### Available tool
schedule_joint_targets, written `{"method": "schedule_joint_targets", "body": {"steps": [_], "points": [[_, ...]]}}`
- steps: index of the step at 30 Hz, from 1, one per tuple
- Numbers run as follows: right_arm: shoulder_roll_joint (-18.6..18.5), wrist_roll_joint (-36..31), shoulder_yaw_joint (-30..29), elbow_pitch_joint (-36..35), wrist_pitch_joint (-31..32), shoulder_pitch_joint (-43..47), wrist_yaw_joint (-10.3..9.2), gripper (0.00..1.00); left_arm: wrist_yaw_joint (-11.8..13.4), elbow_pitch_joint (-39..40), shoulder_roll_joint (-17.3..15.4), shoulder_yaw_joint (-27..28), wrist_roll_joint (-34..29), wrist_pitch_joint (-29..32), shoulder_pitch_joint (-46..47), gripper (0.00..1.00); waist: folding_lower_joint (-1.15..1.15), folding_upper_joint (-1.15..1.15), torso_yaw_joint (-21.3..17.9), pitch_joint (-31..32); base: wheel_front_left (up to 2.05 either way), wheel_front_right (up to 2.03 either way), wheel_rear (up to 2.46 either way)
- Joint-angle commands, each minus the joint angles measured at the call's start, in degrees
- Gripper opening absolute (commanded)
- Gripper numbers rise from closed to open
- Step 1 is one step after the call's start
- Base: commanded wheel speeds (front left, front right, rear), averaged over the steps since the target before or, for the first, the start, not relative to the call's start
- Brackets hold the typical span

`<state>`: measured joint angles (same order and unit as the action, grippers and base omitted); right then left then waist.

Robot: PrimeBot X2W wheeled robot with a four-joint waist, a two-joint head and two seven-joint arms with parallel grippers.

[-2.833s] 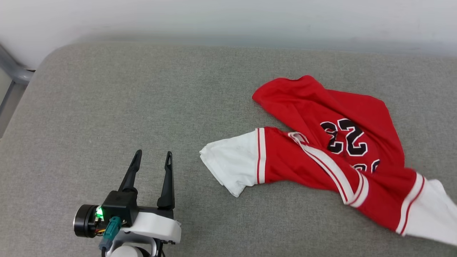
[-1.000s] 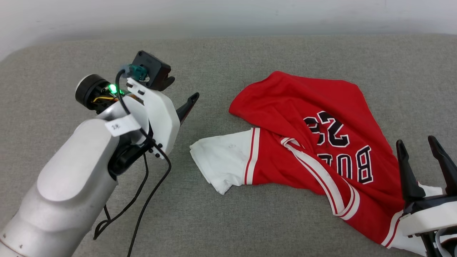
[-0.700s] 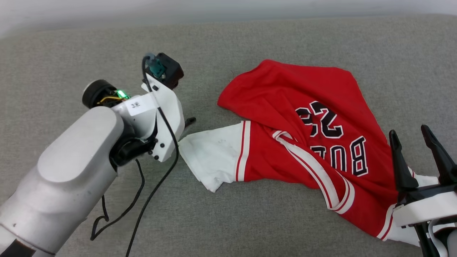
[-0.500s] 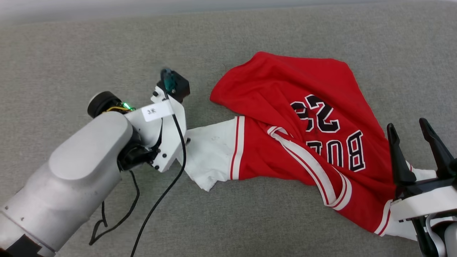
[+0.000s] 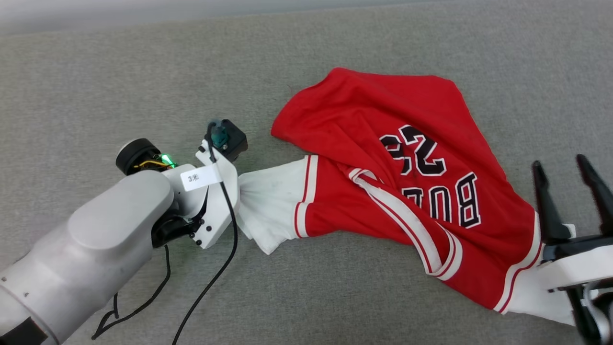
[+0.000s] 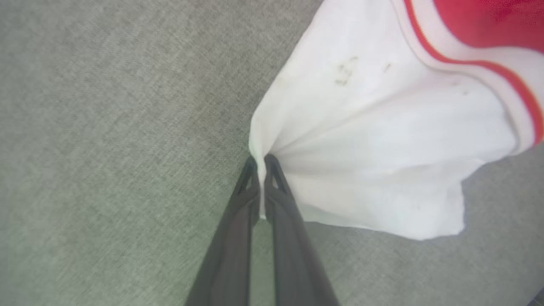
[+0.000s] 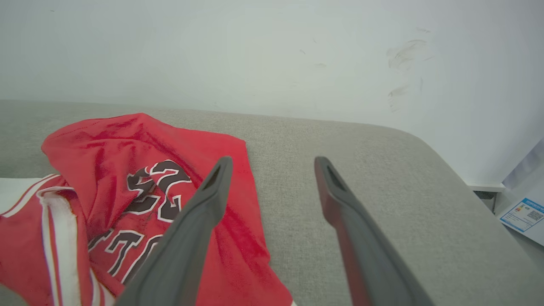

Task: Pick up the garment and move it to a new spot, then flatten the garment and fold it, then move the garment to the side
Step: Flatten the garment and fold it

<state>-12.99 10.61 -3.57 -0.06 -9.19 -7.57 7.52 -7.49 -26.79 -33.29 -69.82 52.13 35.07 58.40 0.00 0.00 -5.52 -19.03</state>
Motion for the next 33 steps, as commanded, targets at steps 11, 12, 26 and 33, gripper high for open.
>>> {"method": "schedule_joint_targets", "body": {"steps": [11,12,26,33], "points": [[-12.1,4.0,-3.4,-5.5,13.0,4.6,-0.06,1.0,2.3,1.2,-6.1,3.9,0.2,-16.2,-4.3,0.0,0.0,0.0,2.9,5.9,0.0,0.0,0.0],[-13.8,5.1,-3.0,-6.5,15.4,4.9,-0.06,1.0,2.9,1.6,-6.6,4.2,0.5,-16.8,-4.8,0.0,0.0,0.0,2.9,6.2,0.0,0.0,0.0],[-26.7,22.8,4.0,-14.9,50.4,14.7,-0.06,1.0,8.1,7.5,-11.1,5.8,1.0,-21.7,-10.1,0.0,0.0,0.0,3.3,7.9,0.0,0.0,0.0],[-25.3,22.3,6.4,-12.1,52.7,15.8,-0.07,1.0,8.8,9.4,-10.6,5.7,-0.1,-22.2,-8.8,0.0,0.0,0.0,4.4,6.6,0.0,0.0,0.0]]}}
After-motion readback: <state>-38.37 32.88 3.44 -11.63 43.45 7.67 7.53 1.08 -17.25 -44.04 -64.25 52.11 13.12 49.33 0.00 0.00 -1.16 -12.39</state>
